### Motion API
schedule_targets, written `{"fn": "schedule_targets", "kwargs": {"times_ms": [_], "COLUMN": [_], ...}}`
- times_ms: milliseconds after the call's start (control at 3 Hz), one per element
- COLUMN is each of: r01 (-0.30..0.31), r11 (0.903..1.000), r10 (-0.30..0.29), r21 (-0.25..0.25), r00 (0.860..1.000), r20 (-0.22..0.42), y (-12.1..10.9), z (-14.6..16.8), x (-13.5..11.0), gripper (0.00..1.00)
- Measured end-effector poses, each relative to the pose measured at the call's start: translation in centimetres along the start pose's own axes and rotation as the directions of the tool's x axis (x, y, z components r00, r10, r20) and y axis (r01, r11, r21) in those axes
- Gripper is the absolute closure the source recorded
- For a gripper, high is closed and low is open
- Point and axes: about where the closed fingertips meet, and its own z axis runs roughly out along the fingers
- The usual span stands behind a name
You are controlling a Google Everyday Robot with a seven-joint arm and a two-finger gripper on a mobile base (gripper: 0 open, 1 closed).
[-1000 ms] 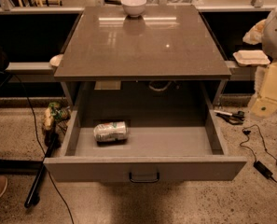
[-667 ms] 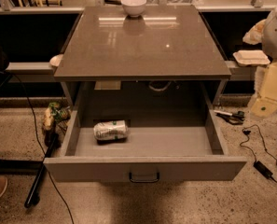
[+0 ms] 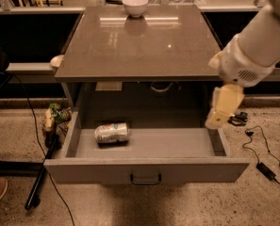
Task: Pick 7up can from top drawer and place on counter
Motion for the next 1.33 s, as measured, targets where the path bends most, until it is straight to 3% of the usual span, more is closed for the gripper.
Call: {"fn": "schedule_targets", "kwargs": {"times_ms": [667, 1000, 1333], "r01": [-0.011, -0.011, -0.004], "r11": [0.9908, 0.9908, 0.986], "r10": [0.03, 0.03, 0.034], "r21": [-0.135, -0.135, -0.166], "r00": [0.99, 0.99, 0.983], "r20": [0.135, 0.135, 0.178], "y": [0.7, 0.7, 0.4], "z": [12.4, 12.4, 14.7], "x": [-3.6, -3.6, -4.0], "gripper": [0.0, 0.0, 0.0]}}
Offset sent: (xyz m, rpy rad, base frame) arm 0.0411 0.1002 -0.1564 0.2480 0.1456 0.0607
